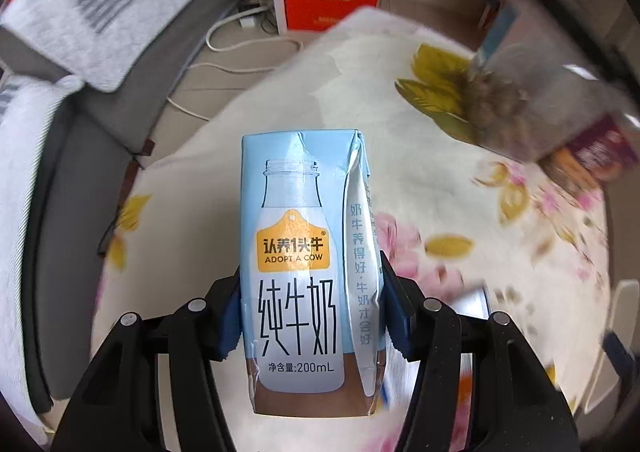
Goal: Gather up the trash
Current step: 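Grasp the blue-and-white box with the right tool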
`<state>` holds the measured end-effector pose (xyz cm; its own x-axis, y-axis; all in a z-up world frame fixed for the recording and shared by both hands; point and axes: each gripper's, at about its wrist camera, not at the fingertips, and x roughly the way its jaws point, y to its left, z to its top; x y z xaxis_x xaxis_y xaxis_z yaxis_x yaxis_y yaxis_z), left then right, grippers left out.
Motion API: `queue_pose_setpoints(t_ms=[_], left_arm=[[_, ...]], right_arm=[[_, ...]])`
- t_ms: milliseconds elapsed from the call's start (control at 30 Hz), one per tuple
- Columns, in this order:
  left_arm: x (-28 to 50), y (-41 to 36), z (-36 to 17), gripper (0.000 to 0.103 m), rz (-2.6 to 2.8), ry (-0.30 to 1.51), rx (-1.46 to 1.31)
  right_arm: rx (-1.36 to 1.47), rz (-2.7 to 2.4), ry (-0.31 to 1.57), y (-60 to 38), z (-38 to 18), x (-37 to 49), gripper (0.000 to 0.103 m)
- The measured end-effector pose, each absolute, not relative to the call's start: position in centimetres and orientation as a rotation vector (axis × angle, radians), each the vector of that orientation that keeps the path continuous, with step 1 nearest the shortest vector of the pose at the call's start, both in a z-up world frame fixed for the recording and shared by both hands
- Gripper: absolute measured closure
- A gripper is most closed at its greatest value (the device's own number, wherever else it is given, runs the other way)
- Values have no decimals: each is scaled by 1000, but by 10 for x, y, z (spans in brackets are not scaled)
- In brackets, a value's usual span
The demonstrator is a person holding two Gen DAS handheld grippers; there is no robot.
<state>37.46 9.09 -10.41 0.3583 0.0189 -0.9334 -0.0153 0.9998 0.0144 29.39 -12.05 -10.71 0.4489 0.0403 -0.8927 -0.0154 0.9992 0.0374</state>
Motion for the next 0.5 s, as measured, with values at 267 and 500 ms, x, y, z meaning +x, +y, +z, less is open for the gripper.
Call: queue_pose_setpoints(t_ms=[267, 500], left_arm=[[267, 119, -36, 46, 20, 1031, -21], [232, 156, -29, 46, 76, 947, -106]], right_arm=[[382, 41, 1241, -104, -140, 314, 7], [510, -114, 1304, -65, -165, 354, 6]])
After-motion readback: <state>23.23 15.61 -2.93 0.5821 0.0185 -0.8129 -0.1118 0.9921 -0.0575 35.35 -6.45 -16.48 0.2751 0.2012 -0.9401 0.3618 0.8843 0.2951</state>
